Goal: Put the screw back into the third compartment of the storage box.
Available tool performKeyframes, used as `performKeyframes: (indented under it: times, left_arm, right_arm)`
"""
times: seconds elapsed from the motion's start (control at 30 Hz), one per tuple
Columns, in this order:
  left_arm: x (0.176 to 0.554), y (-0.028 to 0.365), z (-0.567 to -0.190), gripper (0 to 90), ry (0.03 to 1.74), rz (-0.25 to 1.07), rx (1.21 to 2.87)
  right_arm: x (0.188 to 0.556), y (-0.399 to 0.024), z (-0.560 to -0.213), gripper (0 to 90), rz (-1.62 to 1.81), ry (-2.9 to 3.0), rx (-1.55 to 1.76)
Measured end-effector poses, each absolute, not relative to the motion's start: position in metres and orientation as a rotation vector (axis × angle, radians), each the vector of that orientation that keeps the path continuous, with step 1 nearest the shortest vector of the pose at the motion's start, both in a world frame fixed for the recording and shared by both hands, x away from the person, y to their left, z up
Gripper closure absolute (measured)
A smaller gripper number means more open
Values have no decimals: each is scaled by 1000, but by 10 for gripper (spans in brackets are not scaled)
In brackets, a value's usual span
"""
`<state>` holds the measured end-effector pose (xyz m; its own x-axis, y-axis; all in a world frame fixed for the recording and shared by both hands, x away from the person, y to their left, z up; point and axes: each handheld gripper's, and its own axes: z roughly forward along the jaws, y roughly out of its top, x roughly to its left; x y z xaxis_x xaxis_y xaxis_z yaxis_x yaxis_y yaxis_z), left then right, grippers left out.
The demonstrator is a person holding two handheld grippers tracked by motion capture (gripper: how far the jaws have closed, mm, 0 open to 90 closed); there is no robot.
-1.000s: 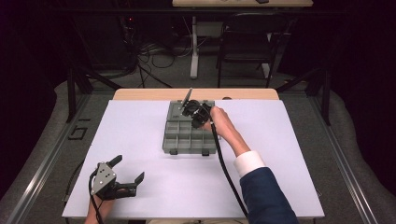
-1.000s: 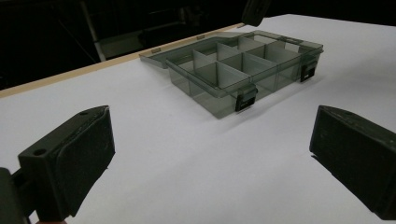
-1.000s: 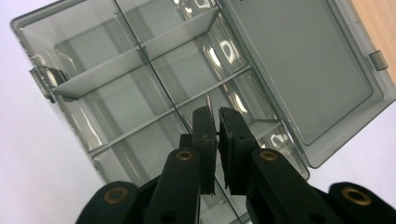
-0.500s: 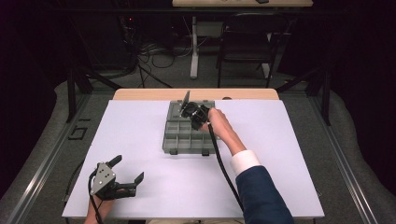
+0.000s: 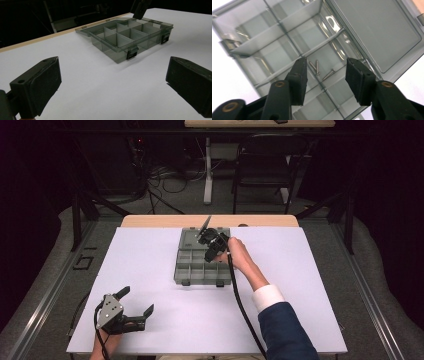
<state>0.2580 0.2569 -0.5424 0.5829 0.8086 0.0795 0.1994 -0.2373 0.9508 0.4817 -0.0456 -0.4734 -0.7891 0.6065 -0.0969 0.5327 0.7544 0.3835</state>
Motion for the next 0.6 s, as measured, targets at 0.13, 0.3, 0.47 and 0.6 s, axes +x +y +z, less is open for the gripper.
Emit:
performKeyframes:
  times: [0.13, 0.3, 0.47, 0.6]
  left_arm:
    - [258, 257, -543, 0, 831, 716, 1753]
    - [258, 256, -543, 0, 834, 715, 1755]
    - [259, 256, -543, 0, 833, 714, 1759]
    - [259, 256, -543, 0, 833, 714, 1759]
  right_arm:
    - [471, -56, -467, 382, 602, 2721, 882]
    - [452, -67, -459, 214, 681, 2699, 854]
    - [436, -74, -454, 141, 753, 2673, 800]
    - [419, -80, -452, 103, 812, 2648, 776]
